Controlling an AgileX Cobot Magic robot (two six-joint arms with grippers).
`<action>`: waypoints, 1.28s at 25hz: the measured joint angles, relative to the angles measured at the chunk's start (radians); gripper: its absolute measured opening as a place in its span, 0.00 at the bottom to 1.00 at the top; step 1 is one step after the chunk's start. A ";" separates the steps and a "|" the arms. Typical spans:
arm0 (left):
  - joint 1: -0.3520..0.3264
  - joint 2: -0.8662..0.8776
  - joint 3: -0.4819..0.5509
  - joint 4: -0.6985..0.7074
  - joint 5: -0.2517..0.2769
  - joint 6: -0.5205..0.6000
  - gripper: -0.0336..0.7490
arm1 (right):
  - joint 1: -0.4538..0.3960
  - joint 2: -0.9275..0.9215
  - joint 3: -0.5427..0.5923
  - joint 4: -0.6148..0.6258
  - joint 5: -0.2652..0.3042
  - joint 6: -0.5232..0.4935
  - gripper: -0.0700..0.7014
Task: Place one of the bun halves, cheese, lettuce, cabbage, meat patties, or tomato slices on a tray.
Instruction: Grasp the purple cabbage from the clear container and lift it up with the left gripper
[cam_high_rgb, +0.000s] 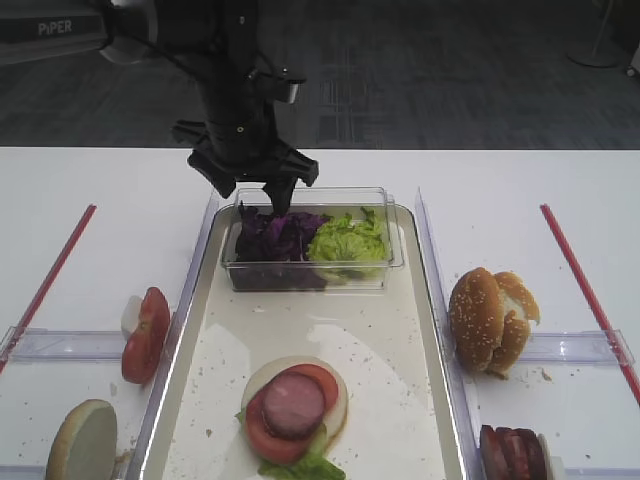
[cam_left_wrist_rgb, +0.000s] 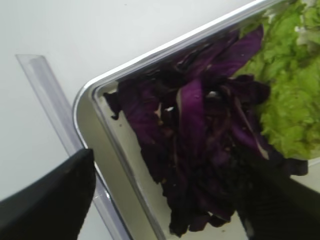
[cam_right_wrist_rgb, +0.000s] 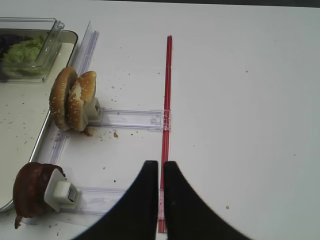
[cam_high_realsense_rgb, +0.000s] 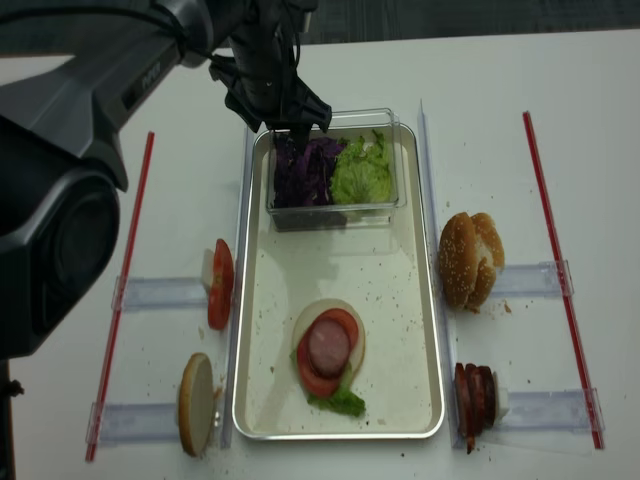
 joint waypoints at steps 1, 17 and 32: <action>-0.009 0.002 0.000 -0.005 -0.004 0.000 0.69 | 0.000 0.000 0.000 0.000 0.000 0.000 0.97; -0.046 0.066 -0.001 -0.010 -0.069 0.000 0.46 | 0.000 0.000 0.000 0.000 0.000 0.000 0.97; -0.045 0.109 -0.001 0.024 -0.127 -0.011 0.35 | 0.000 0.000 0.000 0.000 0.000 0.000 0.97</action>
